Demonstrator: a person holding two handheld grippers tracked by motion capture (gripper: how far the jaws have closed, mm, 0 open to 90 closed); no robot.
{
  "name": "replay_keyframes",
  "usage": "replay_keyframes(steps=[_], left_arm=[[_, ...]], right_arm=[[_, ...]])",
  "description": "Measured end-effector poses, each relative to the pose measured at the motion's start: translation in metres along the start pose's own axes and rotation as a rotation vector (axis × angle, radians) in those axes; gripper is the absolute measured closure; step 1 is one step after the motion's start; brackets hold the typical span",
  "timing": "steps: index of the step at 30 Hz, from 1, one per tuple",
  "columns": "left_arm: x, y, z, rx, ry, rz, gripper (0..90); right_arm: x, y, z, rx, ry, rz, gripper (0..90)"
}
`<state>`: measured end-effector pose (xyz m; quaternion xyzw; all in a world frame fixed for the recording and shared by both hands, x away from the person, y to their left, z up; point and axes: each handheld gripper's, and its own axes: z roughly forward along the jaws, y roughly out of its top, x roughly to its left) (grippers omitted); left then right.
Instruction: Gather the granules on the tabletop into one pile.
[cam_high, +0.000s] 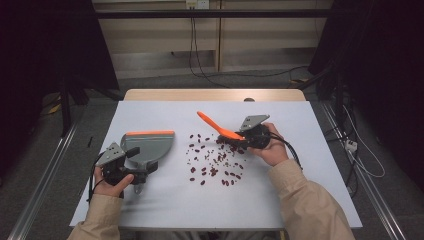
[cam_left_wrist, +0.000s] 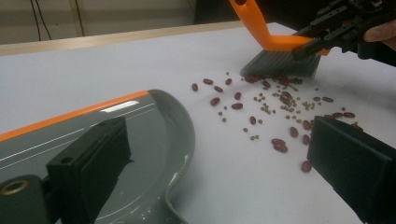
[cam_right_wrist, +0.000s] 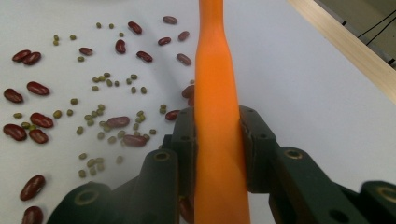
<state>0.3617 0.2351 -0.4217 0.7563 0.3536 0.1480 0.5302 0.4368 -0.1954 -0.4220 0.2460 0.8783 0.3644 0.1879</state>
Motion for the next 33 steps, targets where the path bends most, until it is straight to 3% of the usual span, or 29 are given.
replay_keyframes(steps=[33], left_arm=[[-0.005,-0.001,0.001,0.007,0.002,0.014,5.8]], right_arm=[[0.036,-0.003,-0.020,-0.011,0.059,-0.021,71.5]])
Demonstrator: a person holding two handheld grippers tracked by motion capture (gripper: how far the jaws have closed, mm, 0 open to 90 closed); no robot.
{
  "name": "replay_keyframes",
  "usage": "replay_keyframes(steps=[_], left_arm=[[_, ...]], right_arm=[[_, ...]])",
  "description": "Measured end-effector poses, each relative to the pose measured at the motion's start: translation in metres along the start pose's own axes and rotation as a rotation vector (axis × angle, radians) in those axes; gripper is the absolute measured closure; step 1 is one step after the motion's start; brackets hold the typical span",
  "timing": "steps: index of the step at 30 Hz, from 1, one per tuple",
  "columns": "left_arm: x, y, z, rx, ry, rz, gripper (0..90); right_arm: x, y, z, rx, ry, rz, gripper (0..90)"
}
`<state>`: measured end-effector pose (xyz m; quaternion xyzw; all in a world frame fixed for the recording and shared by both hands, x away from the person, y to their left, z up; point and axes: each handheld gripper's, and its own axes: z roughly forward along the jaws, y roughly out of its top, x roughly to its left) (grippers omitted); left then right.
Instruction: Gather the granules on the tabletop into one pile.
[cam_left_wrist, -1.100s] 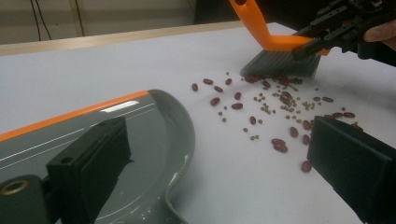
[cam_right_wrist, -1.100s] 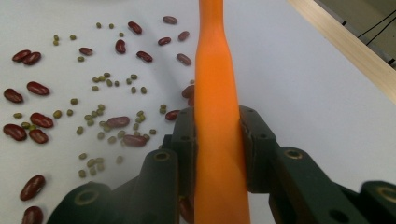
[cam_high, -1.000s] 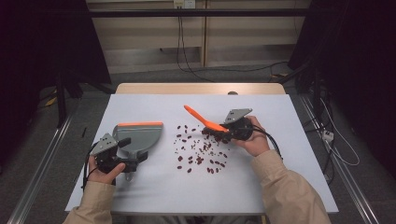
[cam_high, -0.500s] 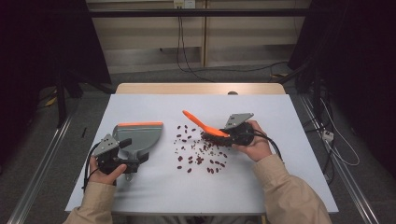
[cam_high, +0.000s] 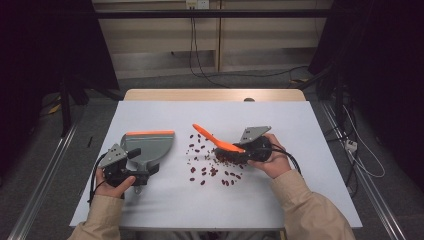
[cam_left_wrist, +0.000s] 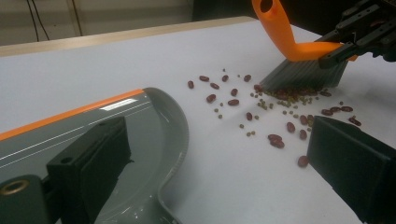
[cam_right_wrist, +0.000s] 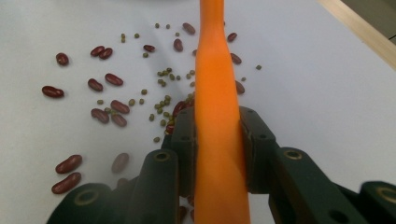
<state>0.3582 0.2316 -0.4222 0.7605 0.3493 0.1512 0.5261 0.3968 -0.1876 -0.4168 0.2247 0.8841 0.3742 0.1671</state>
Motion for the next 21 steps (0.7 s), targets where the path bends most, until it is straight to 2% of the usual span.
replay_keyframes(steps=[4,10,21], left_arm=[[0.000,0.000,0.000,0.000,0.000,0.000,5.8],[0.000,0.000,0.000,-0.001,0.001,-0.002,5.7],[0.001,0.000,0.000,-0.002,-0.010,-0.005,5.7]], right_arm=[[-0.006,0.002,-0.004,-0.040,-0.005,0.039,71.5],[-0.026,0.011,-0.004,-0.084,-0.043,0.081,71.5],[-0.057,0.031,0.030,-0.093,-0.079,0.102,71.5]])
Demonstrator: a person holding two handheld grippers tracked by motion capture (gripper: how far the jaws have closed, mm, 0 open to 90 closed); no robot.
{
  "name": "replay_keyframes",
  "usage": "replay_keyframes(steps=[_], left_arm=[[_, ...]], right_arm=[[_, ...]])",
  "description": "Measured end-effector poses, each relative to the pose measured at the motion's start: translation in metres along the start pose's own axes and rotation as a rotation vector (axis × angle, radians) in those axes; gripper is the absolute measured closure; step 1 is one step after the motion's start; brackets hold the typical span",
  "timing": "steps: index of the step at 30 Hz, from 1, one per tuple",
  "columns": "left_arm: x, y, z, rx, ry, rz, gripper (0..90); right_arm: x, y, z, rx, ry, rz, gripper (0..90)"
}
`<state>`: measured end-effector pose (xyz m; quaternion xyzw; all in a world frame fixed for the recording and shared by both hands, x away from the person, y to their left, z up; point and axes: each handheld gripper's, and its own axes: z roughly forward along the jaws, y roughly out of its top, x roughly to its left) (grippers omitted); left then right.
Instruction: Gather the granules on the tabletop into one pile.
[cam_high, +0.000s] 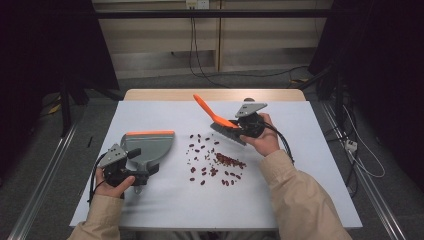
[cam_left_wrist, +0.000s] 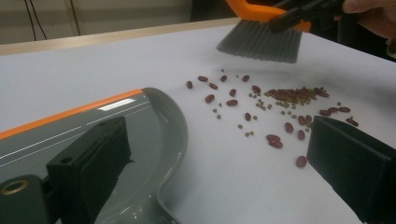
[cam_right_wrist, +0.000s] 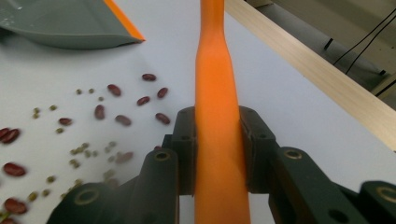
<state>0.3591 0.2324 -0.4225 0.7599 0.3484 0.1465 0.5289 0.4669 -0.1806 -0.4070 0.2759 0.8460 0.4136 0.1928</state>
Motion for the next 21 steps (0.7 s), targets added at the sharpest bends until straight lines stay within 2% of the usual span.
replay_keyframes(steps=[5,7,12,21], left_arm=[[0.000,-0.001,0.001,0.007,0.004,-0.005,5.7],[0.001,-0.001,0.001,0.008,0.001,-0.005,5.7],[0.002,-0.001,0.000,0.004,0.006,-0.012,5.7],[0.006,-0.004,-0.004,0.004,0.016,-0.023,5.7]], right_arm=[[-0.007,0.009,0.020,0.012,-0.011,-0.017,71.5],[-0.008,0.012,0.028,0.010,-0.002,-0.021,71.4],[-0.007,0.019,0.047,0.006,0.016,-0.044,71.5],[-0.007,0.033,0.073,0.007,0.008,-0.101,71.5]])
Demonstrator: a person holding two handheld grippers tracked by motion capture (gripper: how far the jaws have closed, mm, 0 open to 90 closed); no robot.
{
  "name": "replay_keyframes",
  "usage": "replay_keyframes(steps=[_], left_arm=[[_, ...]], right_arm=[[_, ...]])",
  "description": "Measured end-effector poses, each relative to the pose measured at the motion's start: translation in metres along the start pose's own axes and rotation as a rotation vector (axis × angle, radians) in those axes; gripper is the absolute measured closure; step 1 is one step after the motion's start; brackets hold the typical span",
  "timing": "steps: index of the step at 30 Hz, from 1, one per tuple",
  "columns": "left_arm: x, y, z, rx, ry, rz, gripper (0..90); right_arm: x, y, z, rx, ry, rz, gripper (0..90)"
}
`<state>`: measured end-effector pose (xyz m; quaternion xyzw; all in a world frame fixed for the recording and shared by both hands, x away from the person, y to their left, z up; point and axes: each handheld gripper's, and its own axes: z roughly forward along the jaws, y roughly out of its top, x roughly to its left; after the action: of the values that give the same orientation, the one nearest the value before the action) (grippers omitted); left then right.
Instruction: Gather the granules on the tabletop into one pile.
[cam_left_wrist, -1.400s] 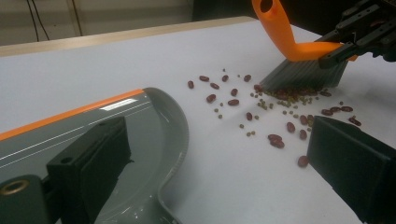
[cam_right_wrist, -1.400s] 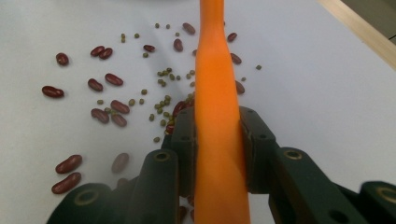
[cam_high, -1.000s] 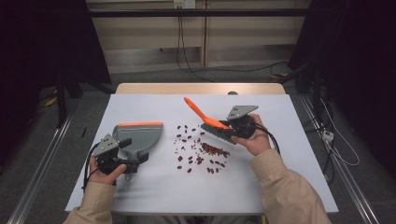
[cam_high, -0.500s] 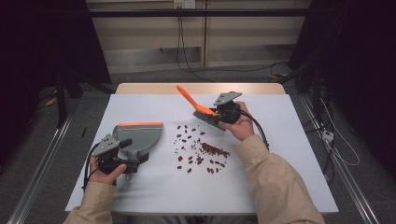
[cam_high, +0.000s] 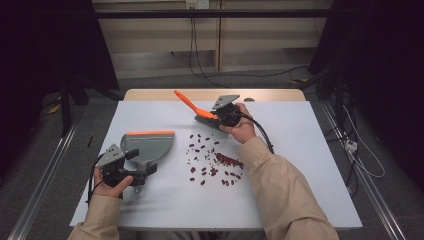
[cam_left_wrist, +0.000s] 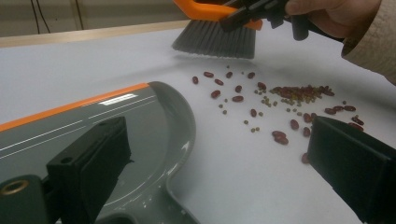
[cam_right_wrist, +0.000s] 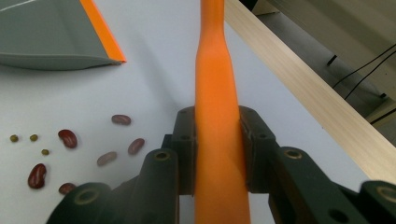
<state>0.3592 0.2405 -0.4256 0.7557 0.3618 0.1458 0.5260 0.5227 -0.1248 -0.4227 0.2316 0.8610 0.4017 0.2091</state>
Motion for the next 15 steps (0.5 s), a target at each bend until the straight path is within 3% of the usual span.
replay_keyframes(steps=[6,15], left_arm=[[0.002,-0.001,-0.004,-0.005,0.008,-0.009,5.8],[0.000,-0.001,-0.004,-0.003,0.000,-0.003,5.8]], right_arm=[[0.010,0.002,0.012,0.011,0.040,-0.033,71.5],[0.026,-0.002,0.000,0.028,0.103,-0.074,71.4]])
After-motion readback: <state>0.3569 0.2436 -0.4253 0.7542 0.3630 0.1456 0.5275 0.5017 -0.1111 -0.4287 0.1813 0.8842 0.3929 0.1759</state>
